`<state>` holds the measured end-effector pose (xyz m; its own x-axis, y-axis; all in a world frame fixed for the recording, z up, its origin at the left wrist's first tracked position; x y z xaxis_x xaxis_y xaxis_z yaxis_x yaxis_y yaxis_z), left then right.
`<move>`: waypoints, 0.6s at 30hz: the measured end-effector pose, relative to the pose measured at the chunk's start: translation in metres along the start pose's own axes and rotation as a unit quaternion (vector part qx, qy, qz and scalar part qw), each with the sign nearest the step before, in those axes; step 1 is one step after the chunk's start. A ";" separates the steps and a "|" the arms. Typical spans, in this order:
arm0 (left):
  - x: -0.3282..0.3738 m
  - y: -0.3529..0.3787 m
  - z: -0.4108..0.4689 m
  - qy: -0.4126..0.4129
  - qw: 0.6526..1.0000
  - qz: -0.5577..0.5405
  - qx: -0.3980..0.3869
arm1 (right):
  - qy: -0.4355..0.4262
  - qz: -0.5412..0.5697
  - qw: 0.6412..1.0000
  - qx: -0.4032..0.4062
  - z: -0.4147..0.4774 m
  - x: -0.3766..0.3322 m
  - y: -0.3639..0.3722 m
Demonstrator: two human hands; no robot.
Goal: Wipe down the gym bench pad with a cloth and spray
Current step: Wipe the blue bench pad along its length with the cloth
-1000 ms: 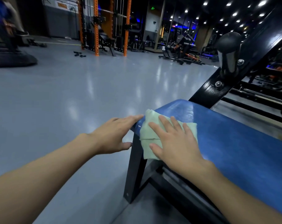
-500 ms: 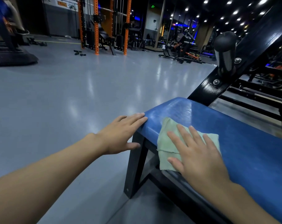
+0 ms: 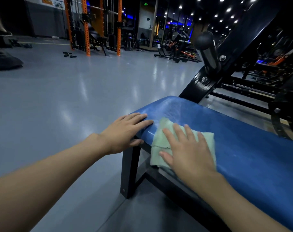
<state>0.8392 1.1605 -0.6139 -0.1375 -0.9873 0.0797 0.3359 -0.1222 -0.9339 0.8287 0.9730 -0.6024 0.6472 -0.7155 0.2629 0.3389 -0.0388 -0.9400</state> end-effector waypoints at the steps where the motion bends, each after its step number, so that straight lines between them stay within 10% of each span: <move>1: 0.000 0.000 0.000 -0.006 1.000 -0.002 0.000 | -0.001 0.006 1.000 -0.008 0.010 -0.005 0.002; 18: 0.061 -0.008 0.012 0.068 0.995 0.042 -0.061 | 0.018 -0.016 0.999 0.030 -0.060 0.029 0.000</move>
<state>0.8395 1.1005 -0.5971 -0.2408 -0.9698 -0.0396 0.2369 -0.0192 -0.9714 0.8061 0.9104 -0.6081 0.6110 -0.7388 0.2844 0.4009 -0.0210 -0.9159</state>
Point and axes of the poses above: each hand's wrist, its own z-axis towards the middle knuckle, its own y-axis out of the palm, x = y × z, the point moved 6 cm from there along z, towards the middle knuckle, and after that the axes turned 14 degrees about -y, right-handed, at the moved point
